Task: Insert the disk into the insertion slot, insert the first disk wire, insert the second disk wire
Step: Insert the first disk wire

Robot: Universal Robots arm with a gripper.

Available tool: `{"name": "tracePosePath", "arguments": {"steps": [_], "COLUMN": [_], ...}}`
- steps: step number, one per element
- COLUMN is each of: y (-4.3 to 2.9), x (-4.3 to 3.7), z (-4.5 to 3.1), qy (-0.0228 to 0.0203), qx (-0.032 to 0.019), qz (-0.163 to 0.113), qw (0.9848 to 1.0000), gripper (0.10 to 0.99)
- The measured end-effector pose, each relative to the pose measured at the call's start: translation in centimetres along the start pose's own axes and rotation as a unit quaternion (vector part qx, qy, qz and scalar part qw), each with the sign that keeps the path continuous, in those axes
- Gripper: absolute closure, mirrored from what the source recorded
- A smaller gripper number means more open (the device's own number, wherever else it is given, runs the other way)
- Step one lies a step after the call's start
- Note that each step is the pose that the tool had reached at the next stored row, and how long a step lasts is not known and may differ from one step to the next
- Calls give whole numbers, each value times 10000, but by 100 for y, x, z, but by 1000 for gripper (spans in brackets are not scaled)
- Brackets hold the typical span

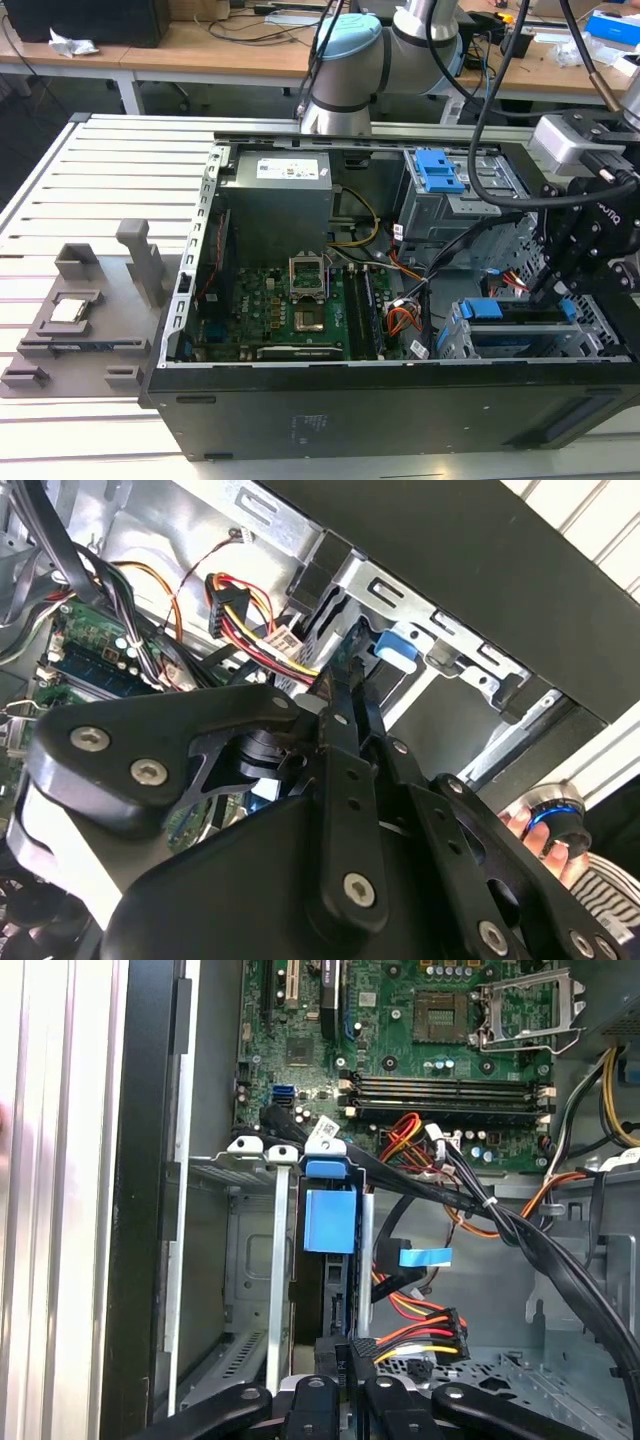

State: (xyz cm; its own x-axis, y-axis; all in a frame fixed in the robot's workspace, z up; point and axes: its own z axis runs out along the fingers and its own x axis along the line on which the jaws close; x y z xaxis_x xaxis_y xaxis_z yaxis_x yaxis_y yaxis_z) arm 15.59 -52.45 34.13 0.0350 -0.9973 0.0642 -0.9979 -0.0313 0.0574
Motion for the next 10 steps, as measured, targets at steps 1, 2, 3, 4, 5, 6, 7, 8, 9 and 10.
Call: {"name": "tracePosePath", "arguments": {"steps": [1,2,3,4,5,6,7,8,9,10], "y": [0,0,-1,-1,2,8,8,8,8,9], "x": [0,-1,-2,-3,-4,-5,-4,-5,-5,-5], "z": [-1,3,8,29,45,62,67,69,69,70], "qy": [4,3,4,1,4,7,5,3,3,0], "qx": [0,0,0,0,1,0,0,0,0,-1], "qz": [0,0,0,-1,0,0,-1,-1,-1,0], "qw": [10000,10000,10000,10000,10000,10000,10000,10000,10000,10000], "gripper": [918,918,918,918,918,918,918,918,918,918]}}
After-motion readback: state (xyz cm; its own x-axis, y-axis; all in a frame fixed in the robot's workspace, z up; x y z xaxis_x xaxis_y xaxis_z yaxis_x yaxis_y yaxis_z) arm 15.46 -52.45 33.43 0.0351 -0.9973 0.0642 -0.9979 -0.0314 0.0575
